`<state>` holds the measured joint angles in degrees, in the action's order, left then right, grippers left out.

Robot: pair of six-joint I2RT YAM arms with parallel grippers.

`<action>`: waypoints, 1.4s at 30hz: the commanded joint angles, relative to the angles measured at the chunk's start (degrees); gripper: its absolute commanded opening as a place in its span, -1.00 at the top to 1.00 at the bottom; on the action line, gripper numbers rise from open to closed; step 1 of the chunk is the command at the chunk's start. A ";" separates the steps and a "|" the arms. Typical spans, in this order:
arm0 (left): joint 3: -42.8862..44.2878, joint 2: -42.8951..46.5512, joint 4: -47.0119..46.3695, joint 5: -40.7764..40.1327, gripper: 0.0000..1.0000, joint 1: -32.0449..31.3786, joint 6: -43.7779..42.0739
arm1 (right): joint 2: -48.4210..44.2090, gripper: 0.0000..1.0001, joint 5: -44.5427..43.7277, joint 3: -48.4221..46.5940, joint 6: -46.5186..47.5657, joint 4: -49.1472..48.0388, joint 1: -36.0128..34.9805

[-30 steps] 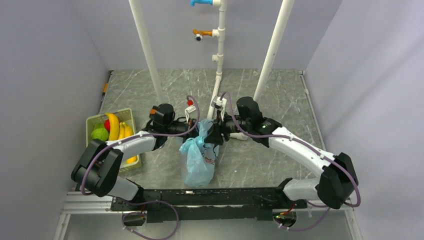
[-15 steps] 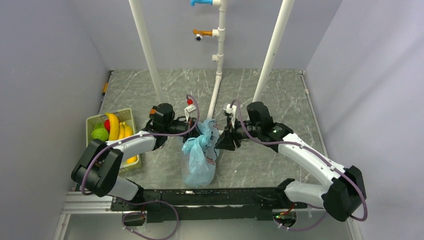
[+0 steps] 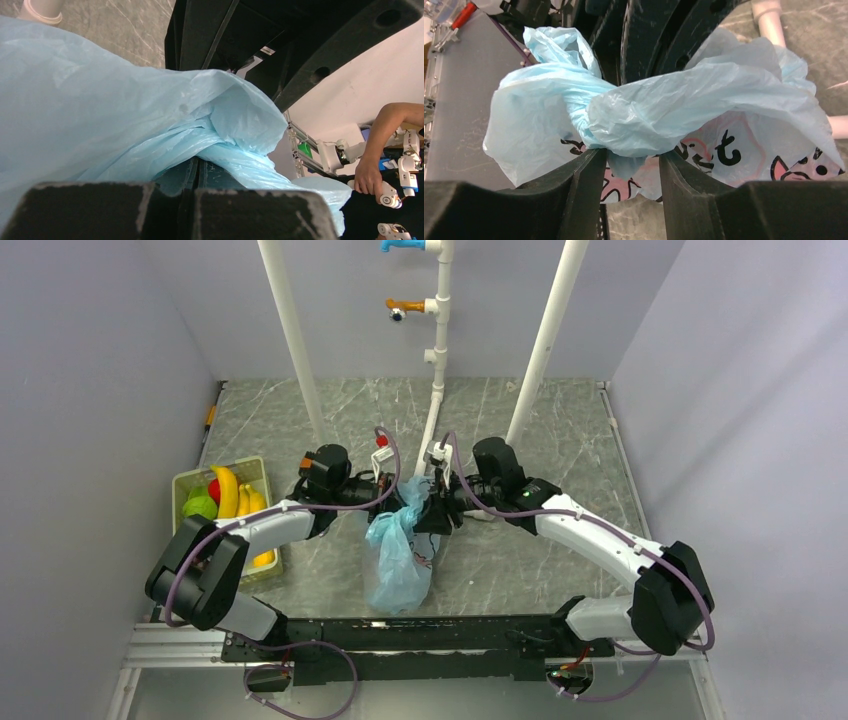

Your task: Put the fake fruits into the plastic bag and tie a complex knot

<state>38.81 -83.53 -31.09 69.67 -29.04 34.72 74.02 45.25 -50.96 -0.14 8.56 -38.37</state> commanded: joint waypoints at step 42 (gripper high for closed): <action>14.88 26.31 72.47 -20.40 -0.99 2.80 -60.15 | -2.31 1.00 -1.78 -2.85 1.85 0.01 -0.21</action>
<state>52.58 -57.91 46.65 57.84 -21.78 -29.36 72.99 43.86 -52.18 1.74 9.52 -38.48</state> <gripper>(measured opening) 0.994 0.017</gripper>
